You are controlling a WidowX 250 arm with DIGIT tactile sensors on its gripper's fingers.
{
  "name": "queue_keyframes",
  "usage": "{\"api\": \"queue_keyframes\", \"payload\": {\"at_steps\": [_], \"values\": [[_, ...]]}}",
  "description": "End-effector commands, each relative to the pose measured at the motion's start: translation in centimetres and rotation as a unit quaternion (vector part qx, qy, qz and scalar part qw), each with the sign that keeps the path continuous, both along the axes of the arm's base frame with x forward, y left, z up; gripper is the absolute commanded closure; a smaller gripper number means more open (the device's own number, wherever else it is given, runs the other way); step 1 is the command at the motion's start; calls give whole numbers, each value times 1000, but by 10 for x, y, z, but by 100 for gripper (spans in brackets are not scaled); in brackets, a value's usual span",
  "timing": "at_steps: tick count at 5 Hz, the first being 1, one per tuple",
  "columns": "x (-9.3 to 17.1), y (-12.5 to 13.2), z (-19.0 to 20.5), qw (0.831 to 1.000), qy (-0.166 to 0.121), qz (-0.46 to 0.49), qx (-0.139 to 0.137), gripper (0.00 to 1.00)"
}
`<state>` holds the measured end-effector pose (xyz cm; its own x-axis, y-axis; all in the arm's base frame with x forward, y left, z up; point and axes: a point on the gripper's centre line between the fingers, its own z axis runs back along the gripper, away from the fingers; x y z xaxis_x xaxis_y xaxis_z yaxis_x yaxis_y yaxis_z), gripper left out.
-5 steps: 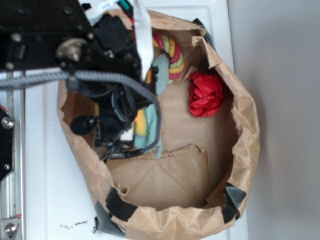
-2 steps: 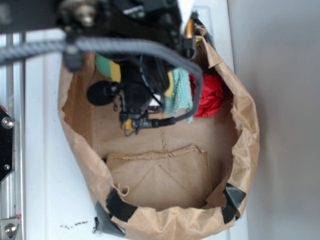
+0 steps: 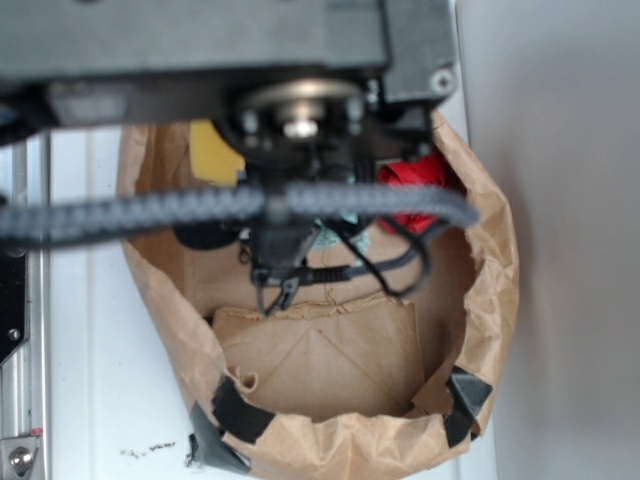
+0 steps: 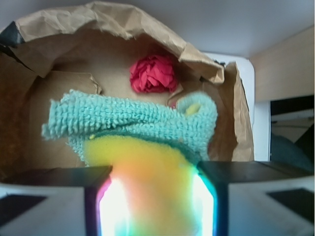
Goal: Grab the green sponge.
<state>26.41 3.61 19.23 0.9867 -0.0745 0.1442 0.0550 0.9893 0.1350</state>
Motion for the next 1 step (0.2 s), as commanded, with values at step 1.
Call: {"api": "queue_keyframes", "payload": {"at_steps": [1], "values": [[1,-7,-4,999,-40,8,7,100]]}}
